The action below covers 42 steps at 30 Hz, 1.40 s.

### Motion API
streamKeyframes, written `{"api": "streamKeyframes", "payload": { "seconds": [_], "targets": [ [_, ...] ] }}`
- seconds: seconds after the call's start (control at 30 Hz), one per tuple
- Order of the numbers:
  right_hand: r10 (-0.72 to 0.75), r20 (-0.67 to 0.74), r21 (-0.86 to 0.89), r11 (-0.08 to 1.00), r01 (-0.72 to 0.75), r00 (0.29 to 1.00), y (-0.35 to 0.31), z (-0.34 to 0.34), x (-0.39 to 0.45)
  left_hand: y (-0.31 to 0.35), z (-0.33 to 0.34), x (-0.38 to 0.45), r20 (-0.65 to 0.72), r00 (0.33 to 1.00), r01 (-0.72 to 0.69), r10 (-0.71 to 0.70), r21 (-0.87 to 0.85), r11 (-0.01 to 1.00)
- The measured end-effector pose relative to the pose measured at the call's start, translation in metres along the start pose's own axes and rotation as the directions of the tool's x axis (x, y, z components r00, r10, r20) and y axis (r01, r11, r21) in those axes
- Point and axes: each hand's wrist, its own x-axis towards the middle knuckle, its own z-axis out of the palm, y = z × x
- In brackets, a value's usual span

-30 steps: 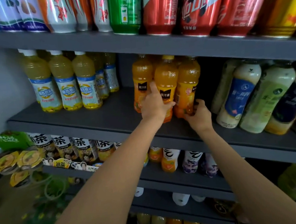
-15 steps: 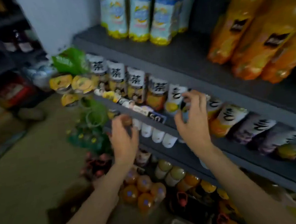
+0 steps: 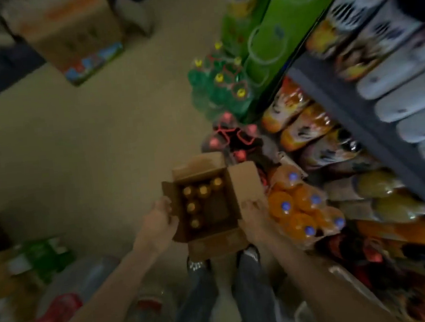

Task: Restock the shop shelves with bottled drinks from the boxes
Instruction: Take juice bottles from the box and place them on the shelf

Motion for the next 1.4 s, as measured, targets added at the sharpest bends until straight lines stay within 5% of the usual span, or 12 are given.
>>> {"api": "streamKeyframes", "payload": {
  "seconds": [0.17, 0.43, 0.6, 0.77, 0.87, 0.93, 1.03, 1.1, 1.17, 1.3, 1.4],
  "targets": [
    [-0.042, -0.008, 0.037, 0.998, 0.043, 0.999, -0.005, 0.075, 0.091, -0.017, 0.048, 0.068, 0.024, 0.992, -0.126, 0.125, 0.069, 0.99],
    [-0.306, 0.152, -0.433, 0.834, 0.342, 0.94, 0.006, 0.14, 0.243, -0.07, 0.125, 0.147, -0.109, 0.994, 0.01, -0.025, -0.128, 0.992],
    [-0.308, 0.16, -0.57, 0.747, 0.343, 0.938, -0.001, 0.171, 0.277, -0.092, 0.141, 0.15, -0.127, 0.98, -0.172, 0.157, -0.119, 0.978],
    [-0.303, 0.01, -0.244, 0.923, 0.296, 0.953, 0.004, 0.141, 0.218, -0.092, 0.128, 0.143, -0.106, 0.989, -0.116, 0.1, -0.15, 0.982],
    [-0.443, -0.05, -0.146, 0.89, 0.432, 0.895, -0.005, 0.079, 0.153, -0.076, 0.129, 0.134, 0.168, 0.985, 0.003, 0.046, -0.278, 0.961],
    [-0.522, -0.115, -0.08, 0.853, 0.516, 0.845, -0.016, 0.037, 0.115, -0.054, 0.13, 0.122, 0.284, 0.949, -0.036, 0.136, -0.332, 0.943],
    [-0.594, -0.213, 0.123, 0.772, 0.624, 0.776, -0.027, -0.009, 0.089, -0.029, 0.121, 0.107, 0.182, 0.966, -0.103, 0.182, -0.376, 0.921],
    [-0.511, -0.22, 0.507, 0.668, 0.545, 0.831, -0.035, -0.018, 0.097, -0.029, 0.107, 0.105, 0.071, 0.991, -0.073, 0.116, -0.442, 0.894],
    [-0.359, -0.163, 0.694, 0.62, 0.365, 0.919, -0.032, -0.002, 0.118, -0.035, 0.089, 0.106, -0.055, 0.996, 0.023, -0.063, -0.544, 0.839],
    [-0.248, -0.034, 0.303, 0.921, 0.246, 0.968, -0.009, 0.091, 0.173, -0.067, 0.063, 0.12, -0.304, 0.906, 0.044, -0.296, -0.625, 0.779],
    [-0.312, 0.106, -0.011, 0.949, 0.315, 0.944, -0.008, 0.158, 0.201, -0.092, 0.058, 0.128, -0.357, 0.904, -0.007, -0.236, -0.564, 0.826]
  ]
}}
